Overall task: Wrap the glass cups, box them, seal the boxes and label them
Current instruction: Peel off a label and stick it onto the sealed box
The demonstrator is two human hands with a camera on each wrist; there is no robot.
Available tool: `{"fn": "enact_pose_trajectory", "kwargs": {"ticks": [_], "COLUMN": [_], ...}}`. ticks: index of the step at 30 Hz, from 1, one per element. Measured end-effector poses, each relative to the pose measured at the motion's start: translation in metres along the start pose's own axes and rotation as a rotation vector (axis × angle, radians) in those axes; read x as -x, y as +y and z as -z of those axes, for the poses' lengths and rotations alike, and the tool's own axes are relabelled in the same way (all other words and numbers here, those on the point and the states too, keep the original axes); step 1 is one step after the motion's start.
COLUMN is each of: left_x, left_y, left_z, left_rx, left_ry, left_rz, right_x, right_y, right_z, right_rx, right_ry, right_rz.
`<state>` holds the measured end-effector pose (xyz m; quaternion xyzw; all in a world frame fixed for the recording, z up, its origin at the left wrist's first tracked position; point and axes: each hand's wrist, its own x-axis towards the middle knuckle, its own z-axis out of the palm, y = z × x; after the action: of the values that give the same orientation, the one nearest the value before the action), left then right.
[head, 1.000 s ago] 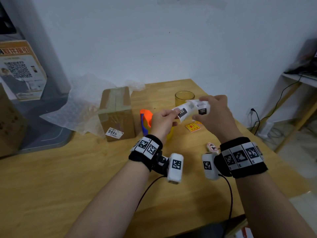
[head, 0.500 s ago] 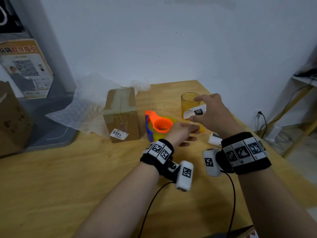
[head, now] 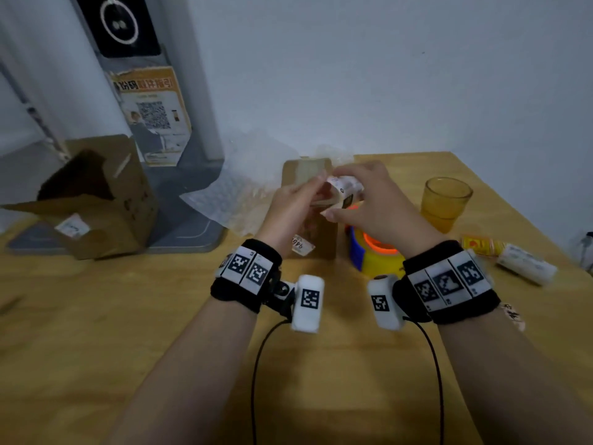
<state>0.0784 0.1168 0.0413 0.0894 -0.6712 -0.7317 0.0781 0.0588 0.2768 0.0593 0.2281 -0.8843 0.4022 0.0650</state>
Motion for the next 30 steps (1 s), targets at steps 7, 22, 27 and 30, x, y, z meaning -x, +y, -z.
{"fn": "enact_pose_trajectory", "kwargs": {"ticks": [7,22,27,30], "left_x": [-0.011,-0.035,-0.041,-0.041], "left_y": [0.007,0.016,0.001,-0.002], "left_z": [0.029,0.024,0.021,0.021], "left_rx": [-0.056,-0.154,-0.125,-0.099], "left_ry": [0.036,0.057,0.029,0.006], "left_rz": [-0.075,-0.431,-0.409,-0.418], "right_x": [-0.014,-0.053,-0.053,-0.053], "right_y": [-0.003,0.001,0.008,0.011], "right_z": [-0.015,-0.025,-0.035,-0.036], "right_rx": [-0.005,-0.34,-0.457,-0.478], "right_ry": [-0.116,0.257,0.251,0.27], "right_rz": [0.047,0.168,0.145,0.154]}}
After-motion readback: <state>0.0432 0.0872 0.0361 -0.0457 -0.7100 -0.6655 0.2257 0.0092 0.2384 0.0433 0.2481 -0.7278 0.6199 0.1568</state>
